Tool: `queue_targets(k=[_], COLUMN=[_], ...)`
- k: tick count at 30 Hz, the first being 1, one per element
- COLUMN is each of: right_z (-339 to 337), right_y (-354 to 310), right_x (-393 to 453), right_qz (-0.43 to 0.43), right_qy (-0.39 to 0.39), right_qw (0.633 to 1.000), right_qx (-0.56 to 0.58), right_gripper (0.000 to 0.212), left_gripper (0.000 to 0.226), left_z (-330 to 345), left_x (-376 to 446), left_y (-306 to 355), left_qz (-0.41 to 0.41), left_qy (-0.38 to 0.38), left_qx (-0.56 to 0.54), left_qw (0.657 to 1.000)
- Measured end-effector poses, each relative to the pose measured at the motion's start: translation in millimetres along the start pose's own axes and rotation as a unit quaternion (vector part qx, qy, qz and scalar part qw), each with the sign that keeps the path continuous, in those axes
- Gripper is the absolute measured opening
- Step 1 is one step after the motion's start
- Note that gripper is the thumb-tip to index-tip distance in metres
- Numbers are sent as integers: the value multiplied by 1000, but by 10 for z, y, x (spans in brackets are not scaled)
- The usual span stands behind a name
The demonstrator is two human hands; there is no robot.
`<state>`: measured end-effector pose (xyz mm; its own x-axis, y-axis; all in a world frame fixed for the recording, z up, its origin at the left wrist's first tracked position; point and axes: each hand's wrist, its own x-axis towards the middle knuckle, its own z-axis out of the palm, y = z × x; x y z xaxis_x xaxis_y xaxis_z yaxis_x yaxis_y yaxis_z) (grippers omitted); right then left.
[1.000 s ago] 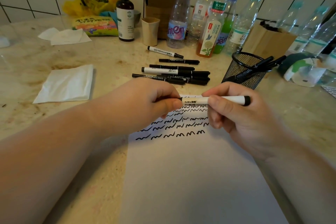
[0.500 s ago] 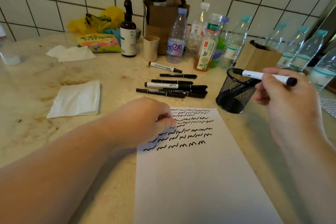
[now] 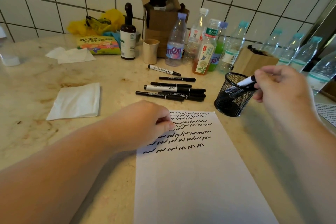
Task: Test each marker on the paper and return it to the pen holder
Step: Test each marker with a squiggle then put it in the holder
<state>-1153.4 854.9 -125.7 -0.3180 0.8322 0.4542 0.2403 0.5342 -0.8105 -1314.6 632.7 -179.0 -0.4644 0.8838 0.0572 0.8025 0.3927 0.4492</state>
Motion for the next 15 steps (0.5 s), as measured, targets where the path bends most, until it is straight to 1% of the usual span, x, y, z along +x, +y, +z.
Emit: queue_targets(k=[3,5,6,7,8,10,11,13,15], right_z=[32,98,156,230,310,491,585,759,930], right_y=[-18,-46,-52,-66,-76,-68,-71,-76,-97], right_x=[-66,-174,-219,-262,-298,-331,-334,-300,-247], right_qz=[-20,-48,-62,-76,-89,-104,-110,-133,-149], right_qy=[13,18,-1,-42,-102,-222,-262,-302,-325], right_qw=[1000,999,998,995,987,955,940,920,907], right_qx=[3,-11,-20,-47,-89,-166,-188,-211,-222], right_gripper=[27,18,14,8,5,8,8,6,15], left_gripper=[23,23,24,24,24,23,23,24,24], left_z=[-6,-6,-3,2,5,5,3,-2,-8], left_x=[7,12,14,15,17,18,18,23,29], left_y=[-6,-11,-14,-20,-22,-15,-11,-2,6], left_qz=[-3,-3,-2,-1,-1,-3,-4,-5,-5], left_qy=[5,4,2,-1,-3,-10,-14,-19,-22], left_qx=[-3,-3,-2,0,1,4,6,12,20], left_qw=[1000,1000,1000,1000,1000,1000,1000,1000,1000])
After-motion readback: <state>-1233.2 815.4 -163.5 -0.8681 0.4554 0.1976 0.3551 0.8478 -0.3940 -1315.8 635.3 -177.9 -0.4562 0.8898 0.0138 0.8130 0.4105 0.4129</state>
